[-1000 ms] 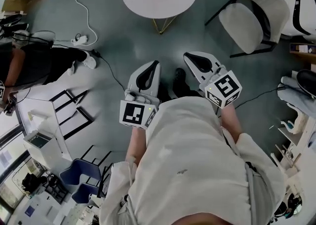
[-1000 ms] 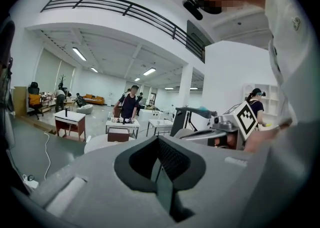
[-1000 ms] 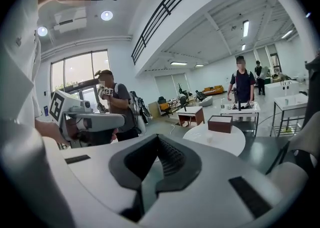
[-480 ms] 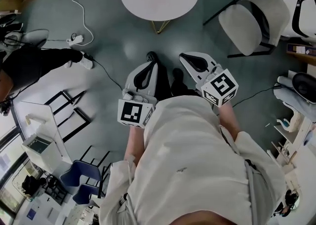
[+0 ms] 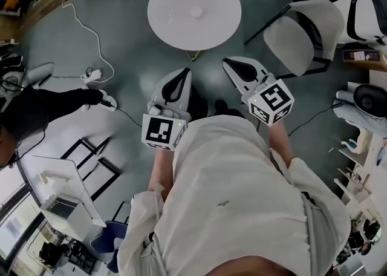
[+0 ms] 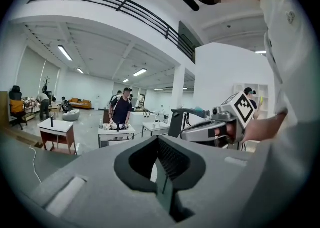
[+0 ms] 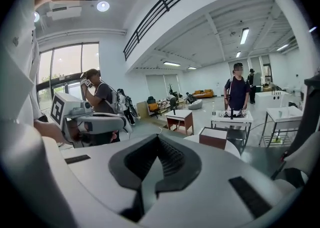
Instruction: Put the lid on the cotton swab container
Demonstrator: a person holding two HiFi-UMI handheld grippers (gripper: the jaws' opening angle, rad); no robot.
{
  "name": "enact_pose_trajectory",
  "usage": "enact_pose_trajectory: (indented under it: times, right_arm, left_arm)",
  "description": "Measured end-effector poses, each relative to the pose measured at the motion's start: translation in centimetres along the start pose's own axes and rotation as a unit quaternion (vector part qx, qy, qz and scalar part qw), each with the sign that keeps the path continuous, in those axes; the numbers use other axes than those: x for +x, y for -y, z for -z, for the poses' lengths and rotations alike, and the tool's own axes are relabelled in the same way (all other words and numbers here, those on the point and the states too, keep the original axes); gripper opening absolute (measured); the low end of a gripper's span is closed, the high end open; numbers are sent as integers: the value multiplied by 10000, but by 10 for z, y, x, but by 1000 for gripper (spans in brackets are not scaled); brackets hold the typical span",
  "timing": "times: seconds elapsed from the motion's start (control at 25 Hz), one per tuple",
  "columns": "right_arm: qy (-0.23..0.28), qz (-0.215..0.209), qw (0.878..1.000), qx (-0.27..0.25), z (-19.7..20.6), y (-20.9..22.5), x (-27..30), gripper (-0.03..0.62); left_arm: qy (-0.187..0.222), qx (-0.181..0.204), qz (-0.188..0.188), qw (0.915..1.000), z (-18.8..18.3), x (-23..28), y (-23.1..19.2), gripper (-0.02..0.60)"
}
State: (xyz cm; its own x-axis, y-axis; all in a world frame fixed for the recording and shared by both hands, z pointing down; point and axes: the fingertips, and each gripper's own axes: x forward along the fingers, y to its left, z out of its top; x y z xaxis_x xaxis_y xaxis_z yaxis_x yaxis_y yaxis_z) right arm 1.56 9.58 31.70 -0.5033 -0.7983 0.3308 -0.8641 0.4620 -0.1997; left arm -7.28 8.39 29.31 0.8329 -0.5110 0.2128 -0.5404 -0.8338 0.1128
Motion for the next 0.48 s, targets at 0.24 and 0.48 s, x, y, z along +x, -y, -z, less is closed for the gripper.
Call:
enact_pose_trajectory:
  times: [0.24, 0.48]
  right_arm:
    - [40, 412, 9991, 22, -13, 2, 28, 6]
    - [-141, 849, 9959, 283, -4, 17, 30, 6]
  left_arm:
    - [84, 103, 208, 9997, 6, -4, -44, 8]
    - [-2, 98, 370, 9993, 9, 2, -65, 8]
